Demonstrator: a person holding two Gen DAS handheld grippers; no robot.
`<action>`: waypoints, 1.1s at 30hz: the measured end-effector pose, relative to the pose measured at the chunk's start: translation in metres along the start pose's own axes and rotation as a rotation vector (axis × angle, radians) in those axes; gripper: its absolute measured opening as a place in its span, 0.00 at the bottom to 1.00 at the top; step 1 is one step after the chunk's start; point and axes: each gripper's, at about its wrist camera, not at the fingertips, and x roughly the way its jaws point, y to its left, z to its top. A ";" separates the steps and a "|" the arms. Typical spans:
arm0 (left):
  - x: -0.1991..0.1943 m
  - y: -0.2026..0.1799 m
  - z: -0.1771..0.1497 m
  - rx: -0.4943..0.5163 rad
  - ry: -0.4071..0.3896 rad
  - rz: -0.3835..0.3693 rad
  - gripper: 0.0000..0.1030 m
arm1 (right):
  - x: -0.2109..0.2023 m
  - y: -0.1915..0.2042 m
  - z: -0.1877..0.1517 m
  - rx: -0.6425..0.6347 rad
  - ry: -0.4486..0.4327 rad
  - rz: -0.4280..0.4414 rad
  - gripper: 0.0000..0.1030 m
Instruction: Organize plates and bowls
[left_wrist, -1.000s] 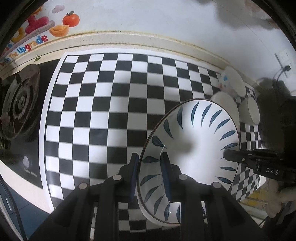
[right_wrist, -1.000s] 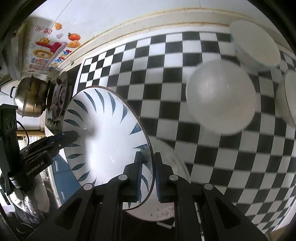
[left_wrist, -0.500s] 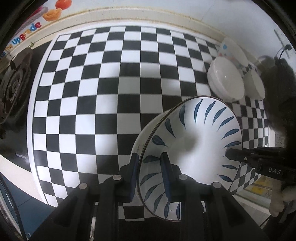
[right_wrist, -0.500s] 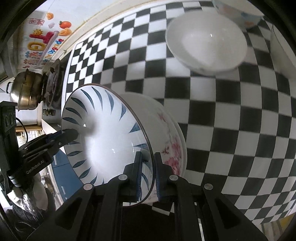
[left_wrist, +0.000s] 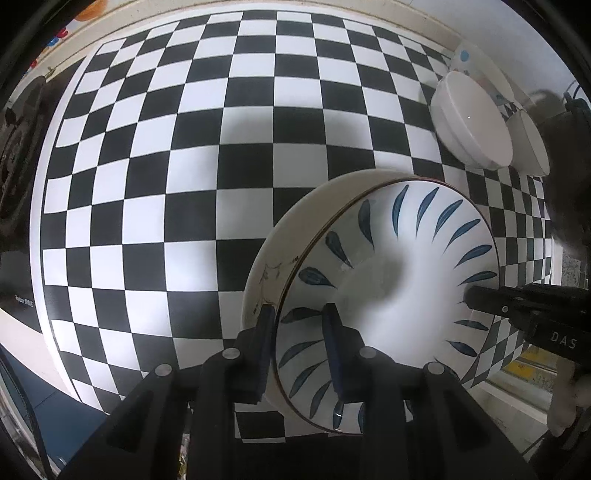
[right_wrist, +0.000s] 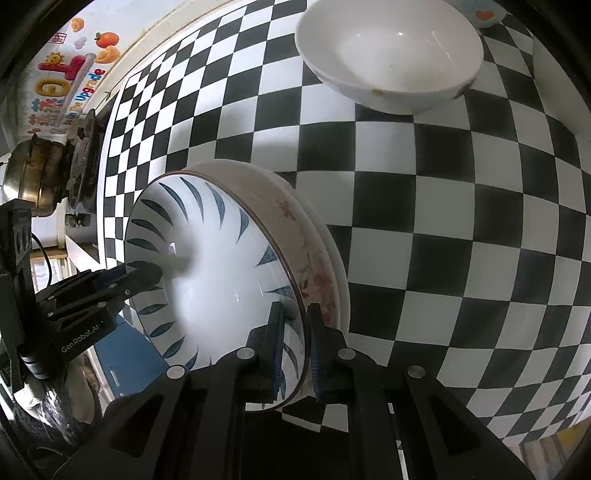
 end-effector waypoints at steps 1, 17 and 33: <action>0.001 0.000 0.000 0.003 0.005 0.002 0.23 | 0.001 -0.001 0.000 0.001 0.002 -0.004 0.14; 0.014 -0.001 0.003 -0.020 0.027 0.005 0.24 | 0.007 0.013 0.003 0.001 -0.011 -0.076 0.17; -0.005 -0.002 -0.013 -0.072 -0.009 0.061 0.24 | 0.002 0.038 -0.013 -0.006 -0.067 -0.206 0.21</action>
